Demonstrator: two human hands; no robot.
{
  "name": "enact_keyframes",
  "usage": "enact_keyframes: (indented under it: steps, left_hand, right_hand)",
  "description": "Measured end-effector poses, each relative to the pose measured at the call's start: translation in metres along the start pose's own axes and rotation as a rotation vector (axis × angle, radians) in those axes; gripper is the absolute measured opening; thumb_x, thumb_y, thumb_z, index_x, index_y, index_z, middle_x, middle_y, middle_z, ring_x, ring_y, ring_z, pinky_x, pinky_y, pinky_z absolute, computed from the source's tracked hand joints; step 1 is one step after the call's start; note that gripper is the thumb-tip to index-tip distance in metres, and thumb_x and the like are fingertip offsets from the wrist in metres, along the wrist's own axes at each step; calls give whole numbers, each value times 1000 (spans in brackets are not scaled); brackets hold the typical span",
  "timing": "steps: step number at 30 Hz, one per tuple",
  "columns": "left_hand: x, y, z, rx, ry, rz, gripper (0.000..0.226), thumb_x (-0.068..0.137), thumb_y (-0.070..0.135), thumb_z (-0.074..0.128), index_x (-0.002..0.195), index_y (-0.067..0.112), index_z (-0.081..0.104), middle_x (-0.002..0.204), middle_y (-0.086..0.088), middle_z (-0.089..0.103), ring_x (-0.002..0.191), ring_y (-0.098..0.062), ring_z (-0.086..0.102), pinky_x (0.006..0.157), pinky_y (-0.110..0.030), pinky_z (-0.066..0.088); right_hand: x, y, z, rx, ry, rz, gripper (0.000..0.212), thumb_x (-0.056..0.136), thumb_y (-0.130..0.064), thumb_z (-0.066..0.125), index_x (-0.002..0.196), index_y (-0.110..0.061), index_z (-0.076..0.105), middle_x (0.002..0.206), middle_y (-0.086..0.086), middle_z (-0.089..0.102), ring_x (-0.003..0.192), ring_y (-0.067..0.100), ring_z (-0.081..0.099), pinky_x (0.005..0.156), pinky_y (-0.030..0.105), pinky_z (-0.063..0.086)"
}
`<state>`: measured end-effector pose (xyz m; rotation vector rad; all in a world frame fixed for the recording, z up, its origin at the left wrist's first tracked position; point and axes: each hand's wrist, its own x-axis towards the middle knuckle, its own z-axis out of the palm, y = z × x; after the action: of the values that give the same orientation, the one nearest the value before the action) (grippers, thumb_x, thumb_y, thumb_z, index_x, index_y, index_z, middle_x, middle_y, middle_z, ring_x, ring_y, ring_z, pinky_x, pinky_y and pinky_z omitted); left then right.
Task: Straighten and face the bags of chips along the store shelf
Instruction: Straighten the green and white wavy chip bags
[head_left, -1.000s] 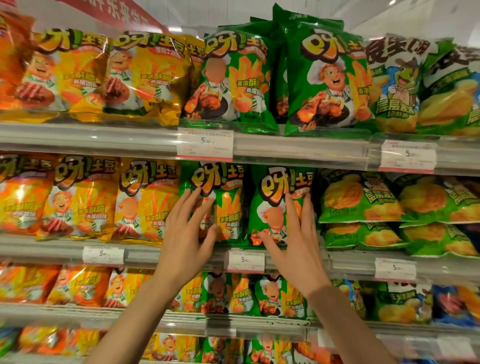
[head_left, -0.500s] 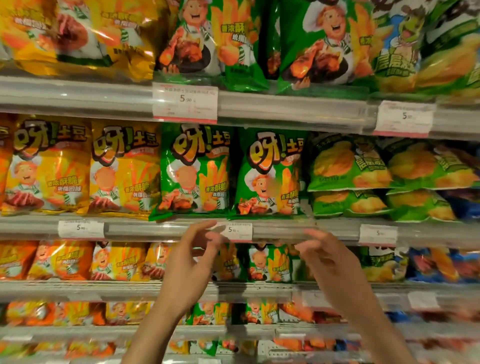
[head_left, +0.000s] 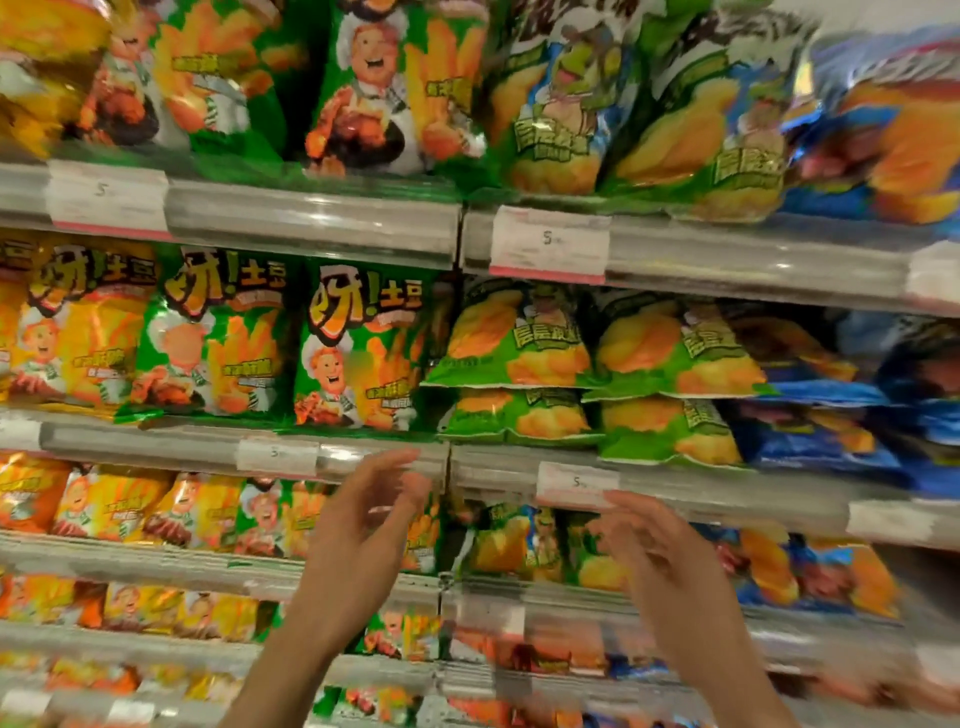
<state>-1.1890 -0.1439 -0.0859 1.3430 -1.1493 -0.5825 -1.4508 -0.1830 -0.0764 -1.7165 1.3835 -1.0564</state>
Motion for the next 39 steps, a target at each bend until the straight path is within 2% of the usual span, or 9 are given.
enact_keyframes:
  steps: [5,11,15,19,24,28,32,36,39]
  left_hand:
    - [15,30,24,82,36,100,21,95,29,63,115,36,64,103,22,67,101,2,63,76,-14,50]
    - [56,49,23,288,35,278,33,95,33,63,126,38,54,126,17,52,117,-3,50,95,-23,42]
    - [85,58,21,417,-58,308,49,97,34,61,143,31,45,141,7,47,129,-9,43,105,-27,36]
    - [109,53,17,424,-196,263,54,99,37,57,148,30,37,146,4,47,132,-15,48,107,-34,43]
    - [122,51,13,237,-279,203,42,100,34,57,140,28,49,129,13,61,119,-6,58,101,-32,51]
    - [125,52,7,112,-288,133,32,100,32,58,131,32,54,124,17,62,118,-4,58,101,-29,49]
    - [133,62,6,-29,-244,-8,28,99,33,58,127,31,56,116,13,64,115,-10,60,107,-40,47]
    - [140,71,8,2,-259,-130,61,85,59,64,139,33,52,131,4,62,120,-19,59,104,-43,49]
    - [138,78,17,7,-321,-196,66,89,59,62,147,36,42,134,4,56,117,-21,59,86,-34,53]
  right_hand:
    - [7,-7,-22,47,3,-79,21,93,-32,59,113,-34,65,96,-18,73,94,1,67,84,24,51]
    - [24,-45,-22,-37,71,-205,15,96,-36,58,109,-42,62,96,-23,67,96,-7,60,78,13,49]
    - [48,-78,-5,-241,101,-367,25,97,-38,56,122,-38,58,116,-26,53,109,-5,55,91,16,48]
    - [78,-98,18,-484,170,-464,49,96,-45,56,141,-31,44,146,-8,36,137,12,35,114,33,34]
    - [110,-96,36,-820,112,-319,85,88,-57,61,153,-31,13,160,14,20,142,36,32,112,44,33]
    - [116,-91,39,-792,155,-359,84,87,-58,62,153,-30,18,150,8,41,136,30,41,110,42,37]
    - [112,-97,32,-667,187,-387,75,86,-55,65,150,-29,33,140,3,49,129,26,46,107,40,42]
    - [95,-101,22,-554,161,-453,69,87,-54,65,148,-36,37,144,-6,44,136,17,37,112,33,34]
    - [76,-94,15,-490,152,-489,67,86,-55,65,145,-43,37,144,-16,40,135,6,35,112,28,33]
